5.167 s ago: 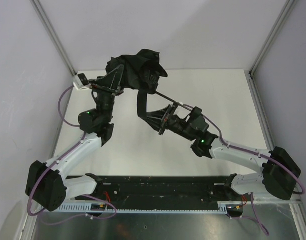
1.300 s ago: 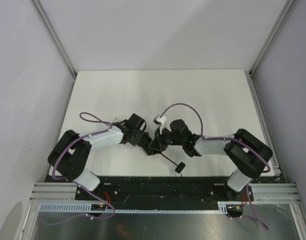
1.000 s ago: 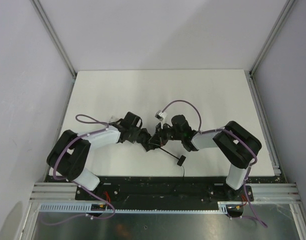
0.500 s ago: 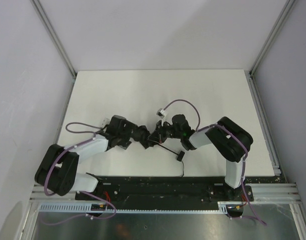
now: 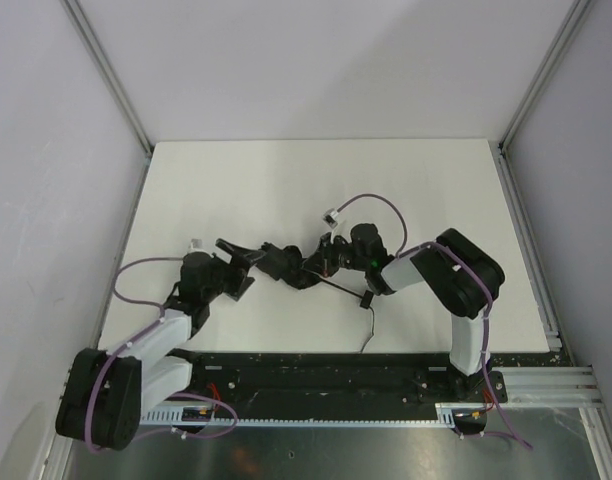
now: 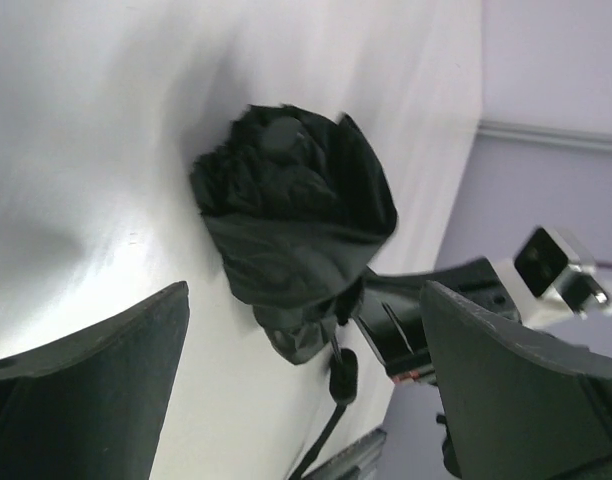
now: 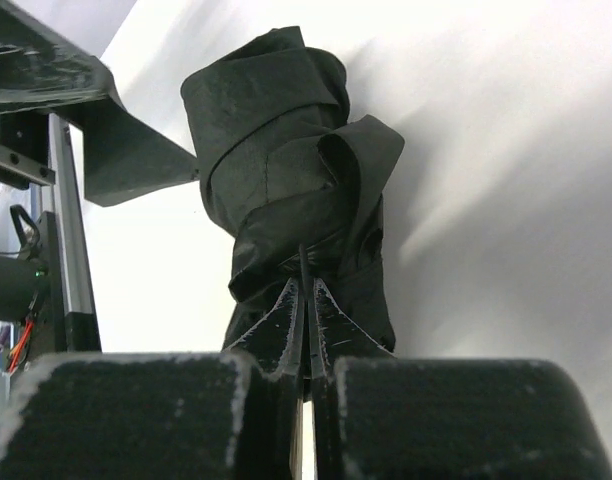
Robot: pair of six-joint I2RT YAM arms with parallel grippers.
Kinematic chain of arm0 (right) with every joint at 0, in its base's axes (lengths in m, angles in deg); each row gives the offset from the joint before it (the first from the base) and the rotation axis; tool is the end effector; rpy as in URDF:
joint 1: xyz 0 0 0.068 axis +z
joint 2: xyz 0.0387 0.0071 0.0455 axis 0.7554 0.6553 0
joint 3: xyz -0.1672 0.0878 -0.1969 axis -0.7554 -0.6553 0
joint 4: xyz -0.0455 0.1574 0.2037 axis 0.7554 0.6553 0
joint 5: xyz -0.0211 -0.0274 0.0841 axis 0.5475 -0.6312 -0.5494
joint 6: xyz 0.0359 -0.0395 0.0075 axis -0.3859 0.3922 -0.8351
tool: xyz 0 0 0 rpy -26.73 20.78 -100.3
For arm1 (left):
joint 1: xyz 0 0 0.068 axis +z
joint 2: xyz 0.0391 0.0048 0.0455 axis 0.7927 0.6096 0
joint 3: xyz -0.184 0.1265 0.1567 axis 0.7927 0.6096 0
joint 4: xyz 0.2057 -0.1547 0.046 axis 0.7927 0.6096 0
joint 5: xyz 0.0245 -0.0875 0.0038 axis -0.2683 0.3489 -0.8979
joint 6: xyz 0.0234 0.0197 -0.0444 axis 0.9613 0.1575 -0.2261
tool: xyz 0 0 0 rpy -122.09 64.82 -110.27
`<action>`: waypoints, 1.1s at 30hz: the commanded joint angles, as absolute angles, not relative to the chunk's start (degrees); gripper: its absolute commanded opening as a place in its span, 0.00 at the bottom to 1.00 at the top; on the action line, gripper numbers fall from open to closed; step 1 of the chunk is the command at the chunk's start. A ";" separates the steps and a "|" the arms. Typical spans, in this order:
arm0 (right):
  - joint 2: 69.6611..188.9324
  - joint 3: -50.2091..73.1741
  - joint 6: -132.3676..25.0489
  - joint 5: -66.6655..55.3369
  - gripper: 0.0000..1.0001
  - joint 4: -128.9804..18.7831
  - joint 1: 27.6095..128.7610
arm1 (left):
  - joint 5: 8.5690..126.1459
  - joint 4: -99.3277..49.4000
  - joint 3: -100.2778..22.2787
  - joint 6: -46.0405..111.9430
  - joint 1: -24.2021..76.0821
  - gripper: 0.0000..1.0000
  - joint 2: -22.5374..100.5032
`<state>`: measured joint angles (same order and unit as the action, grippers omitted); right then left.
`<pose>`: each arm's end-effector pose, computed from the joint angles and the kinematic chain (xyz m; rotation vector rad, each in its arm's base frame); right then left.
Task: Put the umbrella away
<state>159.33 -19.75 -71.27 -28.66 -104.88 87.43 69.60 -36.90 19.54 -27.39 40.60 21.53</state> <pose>0.2763 0.2419 0.1270 -0.6383 1.9274 1.2254 0.1859 -0.0456 0.1540 -1.0346 2.0288 -1.0271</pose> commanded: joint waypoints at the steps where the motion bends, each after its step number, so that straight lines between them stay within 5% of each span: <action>1: 163.45 -20.31 -70.29 -24.38 0.00 -95.80 86.38 | 77.97 -49.82 18.52 -23.03 41.16 0.99 25.33; 27: 164.04 -19.94 -71.36 -26.23 0.00 -97.08 85.04 | 71.99 -67.25 4.69 -19.22 33.33 0.99 60.88; 30: 164.20 -19.94 -71.88 -26.69 0.00 -97.39 84.68 | 70.65 -66.71 3.78 -17.16 33.26 0.94 62.95; 33: 163.68 -19.94 -71.96 -26.36 0.00 -96.73 84.53 | 69.65 -66.56 2.82 -16.20 33.15 0.78 64.98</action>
<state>163.02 -19.05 -72.38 -27.04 -101.50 85.05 72.31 -67.24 4.48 -20.55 33.61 62.16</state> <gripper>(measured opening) 0.009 0.869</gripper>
